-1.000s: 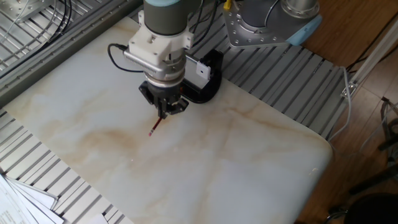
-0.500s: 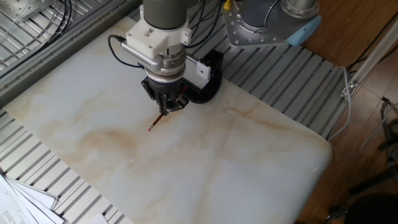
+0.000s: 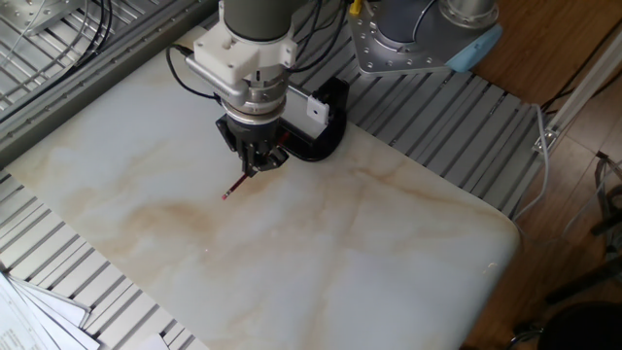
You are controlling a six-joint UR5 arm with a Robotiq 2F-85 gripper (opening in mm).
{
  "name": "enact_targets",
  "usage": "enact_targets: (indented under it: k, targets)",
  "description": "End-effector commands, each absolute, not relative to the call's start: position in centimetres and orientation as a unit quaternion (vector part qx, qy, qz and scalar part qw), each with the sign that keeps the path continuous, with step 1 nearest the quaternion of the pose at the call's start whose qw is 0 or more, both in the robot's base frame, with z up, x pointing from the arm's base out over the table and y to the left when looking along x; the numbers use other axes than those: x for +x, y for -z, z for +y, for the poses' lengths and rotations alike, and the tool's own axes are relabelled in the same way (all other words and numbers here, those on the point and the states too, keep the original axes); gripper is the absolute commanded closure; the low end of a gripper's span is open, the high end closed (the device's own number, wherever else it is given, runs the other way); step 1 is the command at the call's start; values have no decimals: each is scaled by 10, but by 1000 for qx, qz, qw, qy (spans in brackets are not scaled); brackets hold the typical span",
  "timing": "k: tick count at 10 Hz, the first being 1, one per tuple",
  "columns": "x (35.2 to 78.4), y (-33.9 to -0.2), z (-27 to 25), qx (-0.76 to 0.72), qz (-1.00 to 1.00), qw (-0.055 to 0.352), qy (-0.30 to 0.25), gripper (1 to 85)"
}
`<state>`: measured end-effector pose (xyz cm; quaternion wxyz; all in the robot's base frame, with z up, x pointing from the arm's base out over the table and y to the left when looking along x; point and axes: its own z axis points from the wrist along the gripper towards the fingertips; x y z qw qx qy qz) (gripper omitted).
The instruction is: Insert the pencil into the pencil sharpener
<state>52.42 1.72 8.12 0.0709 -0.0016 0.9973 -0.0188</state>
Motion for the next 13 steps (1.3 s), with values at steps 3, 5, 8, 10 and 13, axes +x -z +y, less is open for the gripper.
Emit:
enact_targets:
  k: [3, 5, 8, 10, 13]
  targets:
    - [512, -80, 16, -3, 998, 57, 17, 843]
    - [513, -80, 17, -3, 998, 59, 15, 843]
    - [498, -76, 20, 7, 998, 67, 1, 843]
    - [495, -66, 22, 11, 997, 77, -2, 843]
    - [495, -66, 22, 5, 997, 72, 7, 843]
